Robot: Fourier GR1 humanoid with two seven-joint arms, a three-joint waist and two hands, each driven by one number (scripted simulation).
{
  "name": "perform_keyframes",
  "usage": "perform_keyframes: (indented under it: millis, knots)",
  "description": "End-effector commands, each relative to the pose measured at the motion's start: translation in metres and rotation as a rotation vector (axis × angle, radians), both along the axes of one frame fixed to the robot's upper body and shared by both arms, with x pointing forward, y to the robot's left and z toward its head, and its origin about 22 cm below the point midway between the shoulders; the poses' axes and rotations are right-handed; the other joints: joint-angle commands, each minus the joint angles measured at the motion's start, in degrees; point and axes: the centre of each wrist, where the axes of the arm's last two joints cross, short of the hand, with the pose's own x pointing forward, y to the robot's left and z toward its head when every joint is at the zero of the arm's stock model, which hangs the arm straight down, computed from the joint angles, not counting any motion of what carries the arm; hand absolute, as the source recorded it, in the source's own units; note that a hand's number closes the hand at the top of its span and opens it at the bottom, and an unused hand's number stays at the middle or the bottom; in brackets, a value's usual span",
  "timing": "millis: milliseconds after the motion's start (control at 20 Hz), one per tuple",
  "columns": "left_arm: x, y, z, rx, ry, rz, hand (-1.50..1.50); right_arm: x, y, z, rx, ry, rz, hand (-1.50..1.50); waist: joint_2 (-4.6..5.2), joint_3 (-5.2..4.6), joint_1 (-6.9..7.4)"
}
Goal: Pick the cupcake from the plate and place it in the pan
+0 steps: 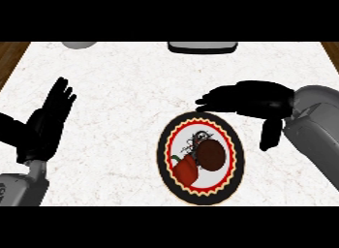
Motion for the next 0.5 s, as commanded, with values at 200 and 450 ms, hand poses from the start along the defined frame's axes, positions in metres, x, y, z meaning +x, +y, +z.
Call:
perform_keyframes:
  millis: [200,450]
  knots:
    - [-0.002,0.002,0.016,-0.003,-0.012,0.024,0.0,-0.019,0.026,-0.014,-0.215,-0.006,0.065,-1.5,-0.08,0.05,-0.35]
    - [-0.01,-0.012,0.004,0.008,-0.013,0.009,0.0,-0.048,0.022,-0.019,-0.289,-0.171,0.088,-1.5,-0.14,0.07,-0.78]
